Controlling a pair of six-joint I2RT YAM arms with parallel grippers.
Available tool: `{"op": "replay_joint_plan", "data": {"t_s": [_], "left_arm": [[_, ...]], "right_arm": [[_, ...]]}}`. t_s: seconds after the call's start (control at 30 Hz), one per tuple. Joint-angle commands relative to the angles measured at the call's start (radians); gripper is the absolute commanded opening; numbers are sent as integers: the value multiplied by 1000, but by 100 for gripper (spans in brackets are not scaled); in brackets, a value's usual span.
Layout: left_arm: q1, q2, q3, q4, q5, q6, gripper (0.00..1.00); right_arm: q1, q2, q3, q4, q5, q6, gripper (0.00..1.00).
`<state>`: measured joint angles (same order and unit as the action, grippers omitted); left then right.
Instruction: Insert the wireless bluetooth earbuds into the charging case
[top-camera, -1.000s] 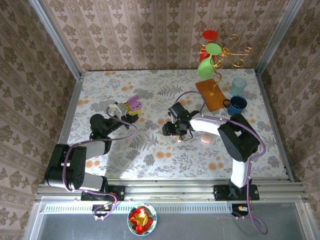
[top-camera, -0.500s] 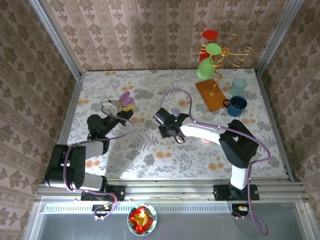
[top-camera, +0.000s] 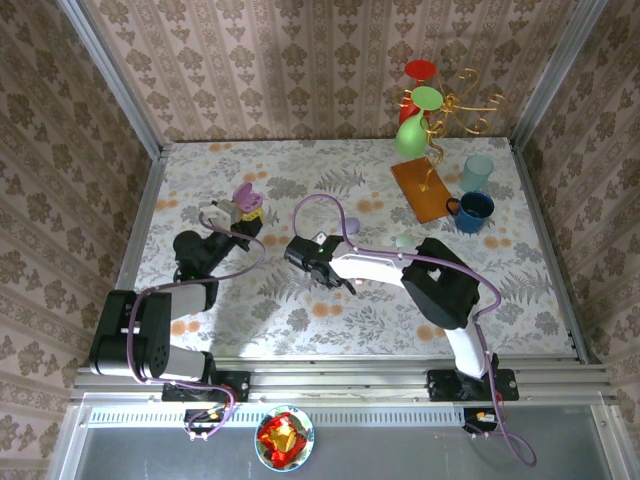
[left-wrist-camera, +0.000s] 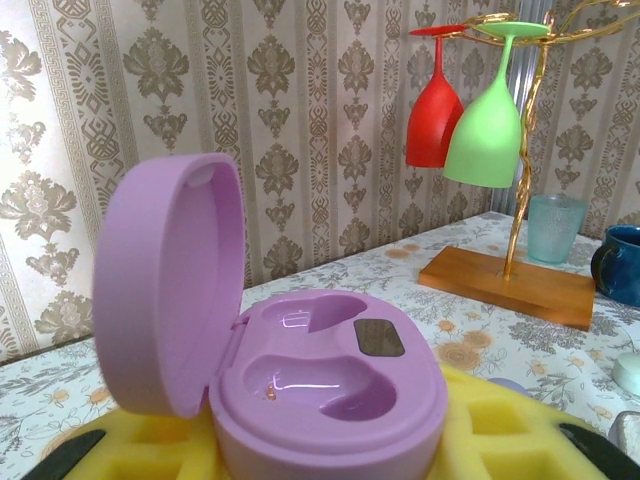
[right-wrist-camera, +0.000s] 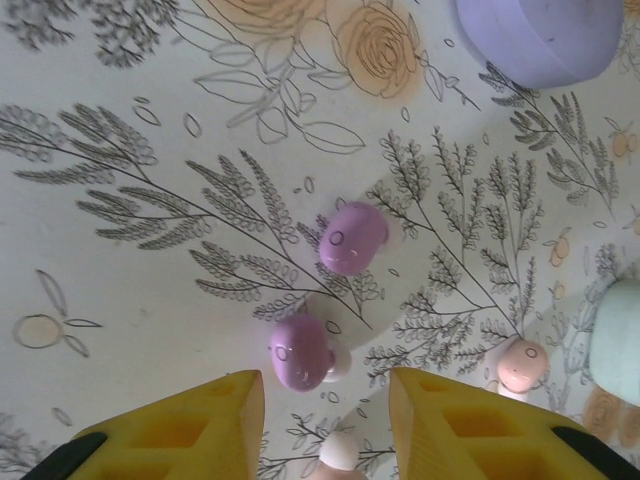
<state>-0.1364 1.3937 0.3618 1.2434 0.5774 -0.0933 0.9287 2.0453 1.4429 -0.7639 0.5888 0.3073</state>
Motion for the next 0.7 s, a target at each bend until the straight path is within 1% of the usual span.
{"op": "replay_joint_plan", "data": {"t_s": [0.0, 0.4, 0.67], "left_arm": [[6, -22, -3, 40, -1, -13, 25], [6, -14, 0, 39, 2, -9, 25], [6, -9, 5, 39, 2, -7, 25]], "right_arm": [[8, 28, 31, -34, 74, -26, 39], [9, 90, 73, -22, 25, -60, 35], [6, 117, 95, -45, 24, -68, 27]]}}
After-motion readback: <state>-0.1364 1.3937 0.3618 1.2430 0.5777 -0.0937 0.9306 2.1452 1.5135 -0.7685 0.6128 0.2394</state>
